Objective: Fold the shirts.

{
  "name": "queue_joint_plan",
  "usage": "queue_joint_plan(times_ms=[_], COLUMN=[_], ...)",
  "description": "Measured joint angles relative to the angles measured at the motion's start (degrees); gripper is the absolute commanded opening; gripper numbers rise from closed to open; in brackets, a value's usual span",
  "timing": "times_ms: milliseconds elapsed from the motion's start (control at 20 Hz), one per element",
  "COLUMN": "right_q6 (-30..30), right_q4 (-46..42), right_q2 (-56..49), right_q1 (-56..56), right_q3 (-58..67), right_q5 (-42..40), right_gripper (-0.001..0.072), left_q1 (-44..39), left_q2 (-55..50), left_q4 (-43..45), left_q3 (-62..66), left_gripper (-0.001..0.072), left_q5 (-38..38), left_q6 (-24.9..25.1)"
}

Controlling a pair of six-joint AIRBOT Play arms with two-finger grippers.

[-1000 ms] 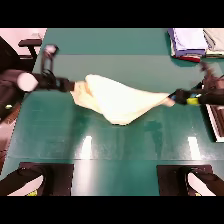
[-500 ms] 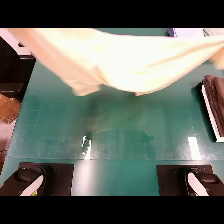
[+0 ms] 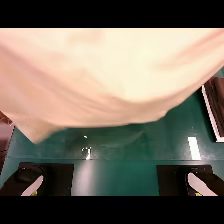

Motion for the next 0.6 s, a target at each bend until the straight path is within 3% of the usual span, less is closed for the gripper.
queue_joint_plan(times_ms=[150, 250, 400, 600], right_q6=[1.20, 1.70, 2.01, 2.12], right_q4=[-1.11, -1.11, -1.27, -1.27], right_q2=[-8.31, -13.86, -22.60, -32.39], right_q1=[1.42, 2.58, 3.39, 3.76], right_q3=[-2.23, -6.19, -10.38, -8.35], right_q5=[1.90, 2.16, 1.90, 0.48], right_gripper=[0.0015, 0.0016, 0.0016, 0.0018], left_q1=[0.00, 0.00, 0.00, 0.00], left_q2=[-5.97, -10.93, -19.56, -31.17], left_q4=[1.14, 1.44, 1.38, 1.20], left_q3=[-7.13, -14.27, -24.13, -28.81], left_gripper=[0.0027, 0.0027, 0.0027, 0.0028], left_q5=[-7.39, -8.48, -3.52, 8.59], left_q6=[1.03, 1.53, 1.99, 2.32])
